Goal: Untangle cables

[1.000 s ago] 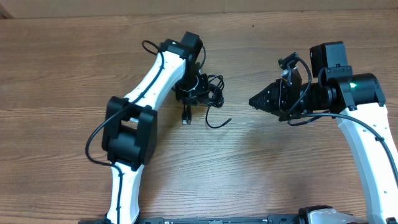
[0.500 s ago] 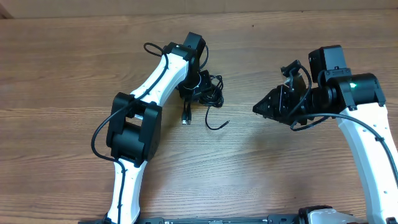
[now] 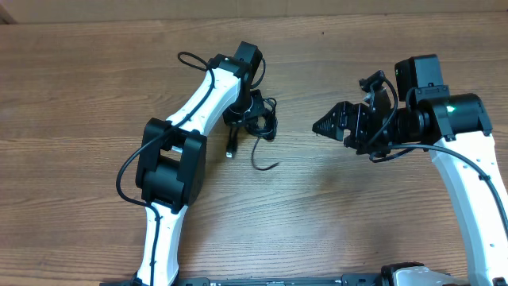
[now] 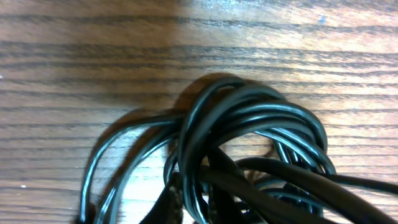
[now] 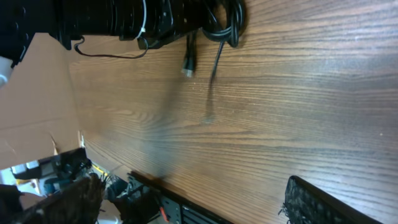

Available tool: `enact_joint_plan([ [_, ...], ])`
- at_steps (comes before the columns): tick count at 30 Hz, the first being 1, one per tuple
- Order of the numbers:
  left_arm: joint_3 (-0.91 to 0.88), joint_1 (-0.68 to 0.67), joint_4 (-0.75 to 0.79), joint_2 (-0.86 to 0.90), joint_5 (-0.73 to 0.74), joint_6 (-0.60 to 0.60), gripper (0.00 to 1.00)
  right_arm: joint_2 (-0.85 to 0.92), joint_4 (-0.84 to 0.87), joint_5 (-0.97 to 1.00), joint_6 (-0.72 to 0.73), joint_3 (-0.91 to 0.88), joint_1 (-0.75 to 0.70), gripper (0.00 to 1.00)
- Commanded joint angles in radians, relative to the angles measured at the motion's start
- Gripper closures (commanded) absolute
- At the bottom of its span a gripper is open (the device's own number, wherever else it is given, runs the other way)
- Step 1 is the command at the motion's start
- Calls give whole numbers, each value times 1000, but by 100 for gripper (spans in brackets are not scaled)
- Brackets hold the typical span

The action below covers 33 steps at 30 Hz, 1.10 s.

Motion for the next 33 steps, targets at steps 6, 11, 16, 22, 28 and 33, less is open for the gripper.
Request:
enact_joint_plan([
  [6,8,7,-89,13,130,504,96,-2,14,2,24,-1,1,56],
  [11,11,23,-161,13,395,877,96,0,13,10,43,-1,1,94],
  [16,11,43,-188,14,441,970,96,17,-9,54,99,-12,21,96],
  [22,4,70,-189,14,407,968,95,39,88,94,263,-94,85,90],
  [28,-19,71,-185,20,393,955,96,94,330,149,408,-192,195,88],
  [33,-20,71,-175,20,388,954,96,153,507,241,409,-222,282,87],
])
